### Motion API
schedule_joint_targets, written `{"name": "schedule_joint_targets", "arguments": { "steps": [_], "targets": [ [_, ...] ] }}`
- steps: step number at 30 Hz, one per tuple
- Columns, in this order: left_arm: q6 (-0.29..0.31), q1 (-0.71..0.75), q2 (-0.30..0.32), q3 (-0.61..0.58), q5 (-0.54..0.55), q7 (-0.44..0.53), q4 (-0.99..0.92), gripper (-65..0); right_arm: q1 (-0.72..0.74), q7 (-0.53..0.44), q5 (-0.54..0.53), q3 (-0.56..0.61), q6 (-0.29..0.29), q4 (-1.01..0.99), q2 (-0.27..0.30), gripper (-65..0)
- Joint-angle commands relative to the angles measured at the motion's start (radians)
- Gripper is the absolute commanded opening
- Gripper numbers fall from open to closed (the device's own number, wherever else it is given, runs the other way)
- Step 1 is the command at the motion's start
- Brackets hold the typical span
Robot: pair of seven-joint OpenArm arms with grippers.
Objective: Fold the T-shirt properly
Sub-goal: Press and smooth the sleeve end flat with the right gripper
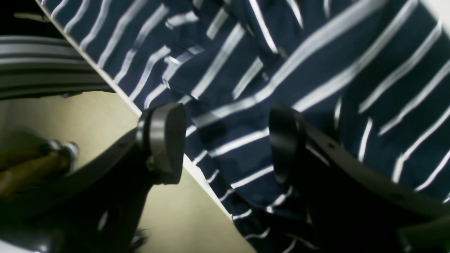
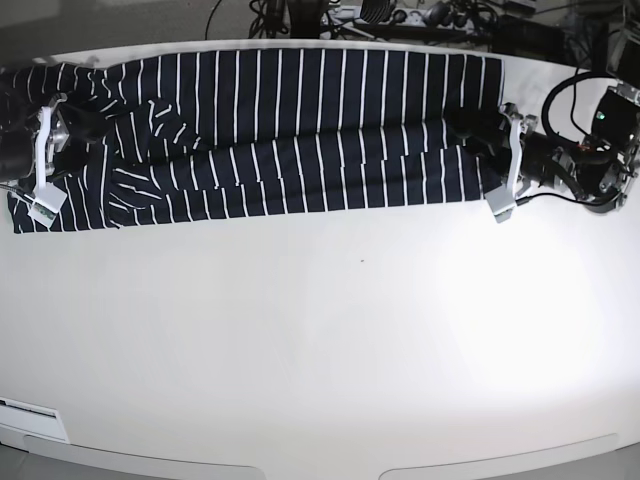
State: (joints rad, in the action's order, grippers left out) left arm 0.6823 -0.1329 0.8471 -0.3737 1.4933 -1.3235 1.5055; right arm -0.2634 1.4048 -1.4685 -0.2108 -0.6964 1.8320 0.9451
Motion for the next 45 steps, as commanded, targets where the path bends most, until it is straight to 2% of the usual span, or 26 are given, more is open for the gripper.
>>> {"name": "schedule_joint_targets", "arguments": {
  "steps": [1,5,6,7,8,10,12,15,18,20,22,24,28,33,40,45],
  "targets": [
    [0.006,-0.011,0.017,0.006,-0.010,0.000,0.008,-33.6,0.012,-0.009,-0.015,-0.023,-0.002,0.034,0.028,-25.4],
    [0.006,-0.012,0.017,0.006,-0.010,0.000,0.008,-33.6,0.012,-0.014,-0.015,-0.082,-0.002,0.104,0.027,-25.7],
    [0.006,-0.011,0.017,0.006,-0.010,0.000,0.008,-33.6,0.012,-0.072,-0.015,-0.101,-0.002,0.106,0.025,-27.4],
    [0.006,-0.012,0.017,0.006,-0.010,0.000,0.008,-33.6,0.012,-0.128,-0.015,-0.119,-0.002,0.105,0.018,-32.1],
    [0.006,-0.011,0.018,0.006,-0.010,0.000,0.008,-33.6,0.012,-0.188,0.034,-0.136,-0.002,0.105,0.005,-39.7],
    [0.006,-0.011,0.018,0.006,-0.010,0.000,0.008,-33.6,0.012,-0.314,0.202,-0.150,-0.002,0.097,-0.025,-63.3],
    [0.006,-0.012,0.017,0.006,-0.010,0.000,0.008,-33.6,0.011,-0.423,0.333,-0.149,0.047,0.081,-0.069,-65.0],
    [0.006,-0.012,0.017,0.006,-0.010,0.000,0.008,-33.6,0.011,-0.579,0.530,-0.149,0.077,0.045,-0.153,-65.0],
    [0.006,-0.012,0.018,0.006,-0.010,0.000,0.008,-33.6,0.012,-0.672,0.700,-0.149,0.098,-0.022,-0.223,-65.0],
    [0.006,-0.012,0.018,0.006,-0.010,0.000,0.008,-33.6,0.012,-0.722,0.771,-0.149,0.098,-0.088,-0.258,-65.0],
    [0.006,-0.012,0.018,0.006,-0.010,0.000,0.008,-33.6,0.012,-0.754,0.795,-0.149,0.097,-0.158,-0.283,-65.0],
    [0.006,-0.012,0.018,0.006,-0.010,0.000,0.008,-33.6,0.015,-0.766,0.796,-0.149,0.085,-0.222,-0.301,-65.0],
    [0.006,-0.012,0.017,0.006,-0.010,0.000,0.008,-33.6,0.030,-0.745,0.760,-0.149,0.011,-0.279,-0.317,-65.0],
    [0.006,-0.012,0.018,0.006,-0.010,-0.001,0.008,-33.6,0.030,-0.575,0.515,-0.147,-0.002,-0.275,-0.319,-65.0],
    [0.006,-0.012,0.017,0.006,-0.010,0.000,0.008,-33.6,0.031,-0.386,0.317,-0.136,-0.002,-0.275,-0.332,-65.0],
    [0.006,-0.012,0.018,0.006,-0.010,0.000,0.008,-33.6,0.030,-0.190,0.105,-0.136,-0.002,-0.261,-0.327,-65.0]
  ]
}}
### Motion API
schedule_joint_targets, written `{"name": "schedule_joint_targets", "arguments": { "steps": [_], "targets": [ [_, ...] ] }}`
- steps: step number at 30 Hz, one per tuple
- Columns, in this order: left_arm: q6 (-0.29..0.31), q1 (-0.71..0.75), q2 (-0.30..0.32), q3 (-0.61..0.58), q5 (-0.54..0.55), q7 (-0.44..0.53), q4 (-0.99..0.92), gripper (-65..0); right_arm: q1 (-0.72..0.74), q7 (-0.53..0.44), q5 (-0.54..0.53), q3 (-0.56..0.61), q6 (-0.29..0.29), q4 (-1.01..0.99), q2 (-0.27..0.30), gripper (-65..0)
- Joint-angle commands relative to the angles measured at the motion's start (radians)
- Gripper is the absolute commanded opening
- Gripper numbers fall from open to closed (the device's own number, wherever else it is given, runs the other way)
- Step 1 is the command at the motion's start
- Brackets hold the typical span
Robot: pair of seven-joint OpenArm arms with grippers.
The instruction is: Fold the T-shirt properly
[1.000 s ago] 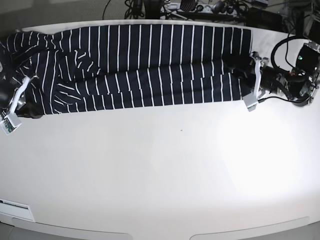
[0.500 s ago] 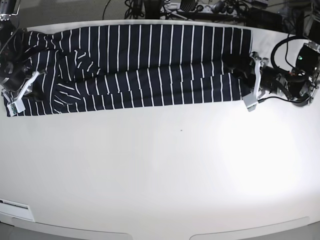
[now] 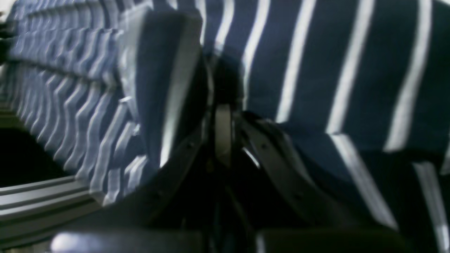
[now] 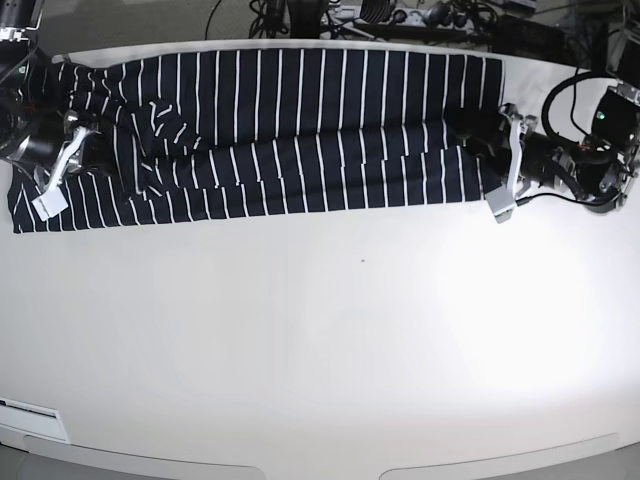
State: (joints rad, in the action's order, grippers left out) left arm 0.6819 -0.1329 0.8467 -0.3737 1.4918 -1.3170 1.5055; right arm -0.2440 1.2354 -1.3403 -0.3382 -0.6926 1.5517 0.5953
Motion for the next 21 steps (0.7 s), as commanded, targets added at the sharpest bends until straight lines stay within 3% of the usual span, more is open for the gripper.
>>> {"name": "schedule_joint_targets", "arguments": {
  "steps": [1,3,5,17,19,21],
  "targets": [
    [0.006,-0.012,0.018,0.006,-0.008,-0.006,0.008,-33.6,0.011,0.021,-0.064,-0.008,-0.006,0.029,0.023,-65.0],
    [0.006,-0.012,0.018,0.006,-0.008,-0.006,0.008,-33.6,0.006,0.104,-0.138,-0.008,-0.006,0.049,0.025,-65.0],
    [0.006,-0.012,0.018,0.006,-0.008,-0.006,0.008,-33.6,-0.002,0.161,-0.143,-0.008,-0.006,0.060,0.038,-65.0],
    [0.006,-0.018,0.018,0.008,-0.008,-0.002,0.008,-33.6,-0.008,0.161,-0.143,-0.024,-0.006,0.094,0.173,-65.0],
    [0.006,-0.018,0.018,0.013,-0.008,0.014,0.008,-33.6,-0.008,0.042,-0.143,-0.044,-0.006,0.117,0.170,-65.0],
    [0.006,-0.017,0.018,0.026,-0.019,0.029,0.008,-33.6,-0.008,-0.089,0.013,-0.047,-0.006,0.124,0.165,-65.0]
  ]
}}
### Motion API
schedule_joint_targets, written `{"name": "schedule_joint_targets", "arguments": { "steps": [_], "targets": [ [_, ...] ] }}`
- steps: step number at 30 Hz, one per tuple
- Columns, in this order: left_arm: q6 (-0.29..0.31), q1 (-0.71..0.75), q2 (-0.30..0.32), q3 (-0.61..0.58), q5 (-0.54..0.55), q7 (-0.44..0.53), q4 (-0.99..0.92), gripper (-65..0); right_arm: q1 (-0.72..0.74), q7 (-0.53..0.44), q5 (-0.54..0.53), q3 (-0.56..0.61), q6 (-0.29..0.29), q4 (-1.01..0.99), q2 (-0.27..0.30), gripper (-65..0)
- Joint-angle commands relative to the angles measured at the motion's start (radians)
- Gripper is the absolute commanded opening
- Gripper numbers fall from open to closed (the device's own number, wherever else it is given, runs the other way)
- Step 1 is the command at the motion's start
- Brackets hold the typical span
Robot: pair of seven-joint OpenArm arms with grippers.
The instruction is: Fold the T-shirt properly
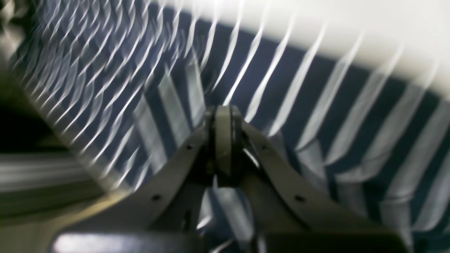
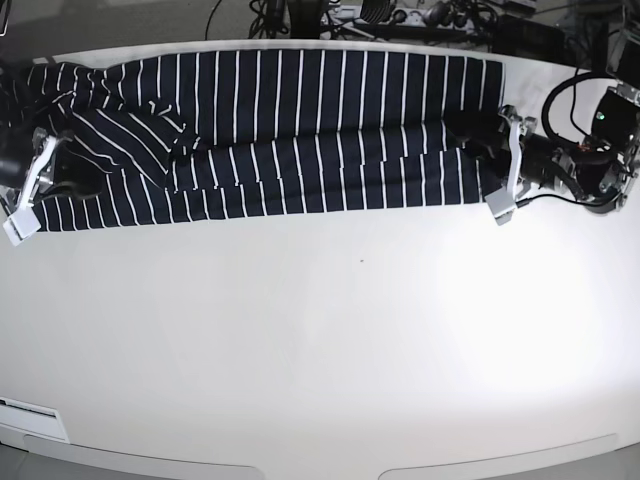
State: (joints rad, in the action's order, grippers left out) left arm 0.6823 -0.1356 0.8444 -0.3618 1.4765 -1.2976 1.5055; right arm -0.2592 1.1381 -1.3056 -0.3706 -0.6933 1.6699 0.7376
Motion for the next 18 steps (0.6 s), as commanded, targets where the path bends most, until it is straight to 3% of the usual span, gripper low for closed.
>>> {"name": "schedule_joint_targets", "arguments": {
  "steps": [1,4,7,11,18],
  "targets": [
    [0.006,-0.014,0.020,0.027,-0.025,0.023,0.008,-33.6,0.007,-0.043,0.074,-0.015,-0.003,0.006,0.012,-65.0],
    [0.006,-0.014,0.020,0.080,-0.066,0.054,0.008,-33.6,0.005,-0.133,0.311,-0.015,0.084,0.006,-0.045,-65.0],
    [0.005,-0.014,0.019,0.157,-0.066,0.085,0.008,-33.6,0.003,-0.126,0.437,-0.014,0.136,0.006,-0.100,-65.0],
    [0.005,-0.014,0.019,0.271,-0.066,0.140,0.008,-33.6,0.002,-0.114,0.504,-0.014,0.142,0.006,-0.146,-65.0],
    [-0.023,-0.009,0.014,0.384,-0.065,0.139,0.008,-33.6,0.002,-0.112,0.638,-0.014,0.156,-0.016,-0.182,-65.0]
  ]
}}
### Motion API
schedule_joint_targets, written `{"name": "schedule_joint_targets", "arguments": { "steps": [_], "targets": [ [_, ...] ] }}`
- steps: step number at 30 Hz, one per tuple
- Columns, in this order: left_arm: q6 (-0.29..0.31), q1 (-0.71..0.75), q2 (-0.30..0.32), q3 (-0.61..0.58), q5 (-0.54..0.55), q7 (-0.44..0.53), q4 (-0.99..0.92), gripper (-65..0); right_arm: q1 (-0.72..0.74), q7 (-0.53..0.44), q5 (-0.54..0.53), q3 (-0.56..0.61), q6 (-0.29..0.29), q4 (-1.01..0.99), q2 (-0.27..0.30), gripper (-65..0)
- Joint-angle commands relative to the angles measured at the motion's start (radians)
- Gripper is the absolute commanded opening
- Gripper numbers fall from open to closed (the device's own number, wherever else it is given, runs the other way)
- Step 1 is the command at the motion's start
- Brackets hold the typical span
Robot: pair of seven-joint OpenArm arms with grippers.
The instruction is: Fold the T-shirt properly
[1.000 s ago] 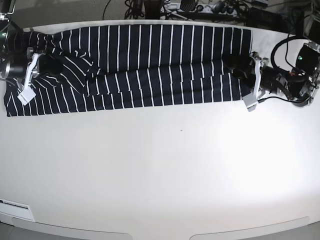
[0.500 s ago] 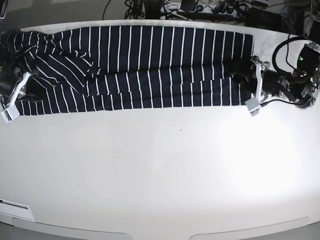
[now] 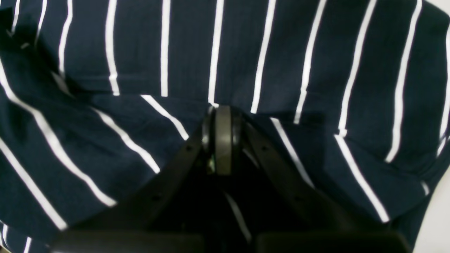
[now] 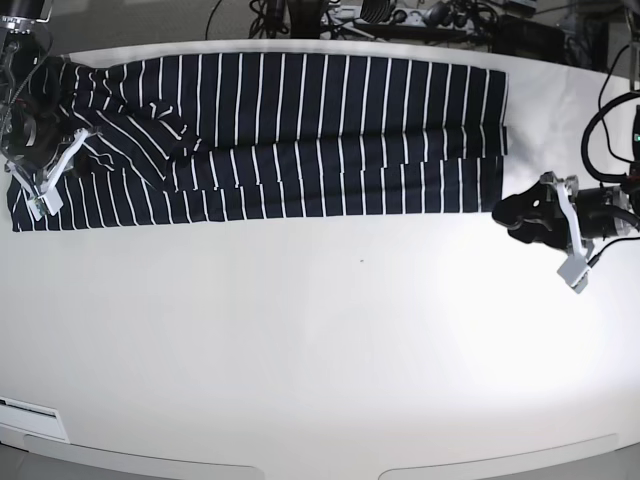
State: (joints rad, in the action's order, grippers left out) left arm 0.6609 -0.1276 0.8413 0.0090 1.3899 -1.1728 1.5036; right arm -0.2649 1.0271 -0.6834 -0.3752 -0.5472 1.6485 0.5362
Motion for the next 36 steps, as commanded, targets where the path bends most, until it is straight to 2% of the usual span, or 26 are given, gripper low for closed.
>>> {"name": "schedule_joint_targets", "arguments": {
  "steps": [1,4,8,12,15,16,25,26,28,30,34,36],
  "targets": [
    [-0.004,-0.017,0.011,0.016,0.021,0.014,0.010,-33.6,0.007,-0.007,0.024,-0.010,0.015,-0.001,0.018,-65.0],
    [-0.003,-0.017,-0.011,0.020,0.019,0.014,0.010,-33.6,0.007,-0.027,0.083,-0.009,0.043,-0.026,0.018,-65.0],
    [-0.004,-0.017,-0.038,0.021,-0.008,0.014,0.010,-33.6,0.008,-0.080,0.153,-0.009,0.116,-0.080,0.009,-65.0],
    [-0.008,-0.014,-0.081,0.021,-0.048,0.014,0.010,-33.6,0.008,-0.108,0.170,-0.009,0.291,-0.083,0.004,-65.0],
    [-0.042,0.000,-0.103,0.021,-0.085,0.014,0.010,-33.6,0.008,-0.103,0.235,-0.009,0.449,-0.082,0.001,-65.0],
    [-0.053,0.004,-0.111,0.021,-0.102,0.014,0.010,-33.6,0.008,-0.100,0.257,-0.009,0.482,-0.082,0.000,-65.0],
    [-0.090,0.067,-0.221,0.150,-0.127,0.015,0.010,-33.6,0.014,-0.119,0.266,-0.009,0.470,-0.053,-0.003,-65.0],
    [-0.103,0.077,-0.238,0.172,-0.144,0.018,0.010,-33.6,0.016,-0.119,0.266,-0.009,0.451,-0.051,-0.003,-61.9],
    [-0.152,0.107,-0.271,0.227,-0.207,0.047,0.008,-33.6,0.016,-0.119,0.266,-0.009,0.406,-0.051,-0.003,-49.7],
    [-0.190,0.146,-0.303,0.288,-0.238,0.078,0.008,-32.7,0.015,-0.118,0.267,-0.009,0.380,-0.051,-0.002,-40.6],
    [-0.213,0.208,-0.353,0.341,-0.214,0.079,0.008,-23.0,0.016,-0.119,0.266,-0.010,0.354,-0.051,-0.001,-33.6],
    [-0.214,0.225,-0.380,0.339,-0.203,0.064,0.008,-22.8,0.016,-0.119,0.266,-0.010,0.352,-0.051,-0.001,-33.3]
  ]
}}
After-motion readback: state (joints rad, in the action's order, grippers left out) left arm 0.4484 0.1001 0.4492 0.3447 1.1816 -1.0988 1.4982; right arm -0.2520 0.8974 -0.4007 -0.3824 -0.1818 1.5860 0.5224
